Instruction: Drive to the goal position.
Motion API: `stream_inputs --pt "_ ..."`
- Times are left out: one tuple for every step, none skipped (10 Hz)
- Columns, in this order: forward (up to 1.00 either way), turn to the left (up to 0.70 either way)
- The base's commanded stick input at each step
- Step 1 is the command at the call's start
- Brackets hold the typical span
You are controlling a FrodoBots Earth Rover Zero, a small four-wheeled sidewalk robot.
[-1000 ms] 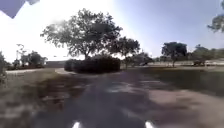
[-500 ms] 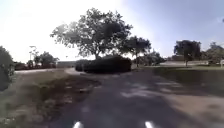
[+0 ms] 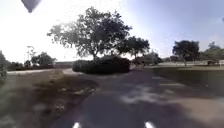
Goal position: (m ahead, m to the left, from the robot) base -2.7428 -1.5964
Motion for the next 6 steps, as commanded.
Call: stream_inputs --pt "0.0 1.0" --pt "0.0 1.0" --pt "0.0 1.0" --pt "0.0 1.0" --pt "0.0 1.0" --pt "0.0 1.0"
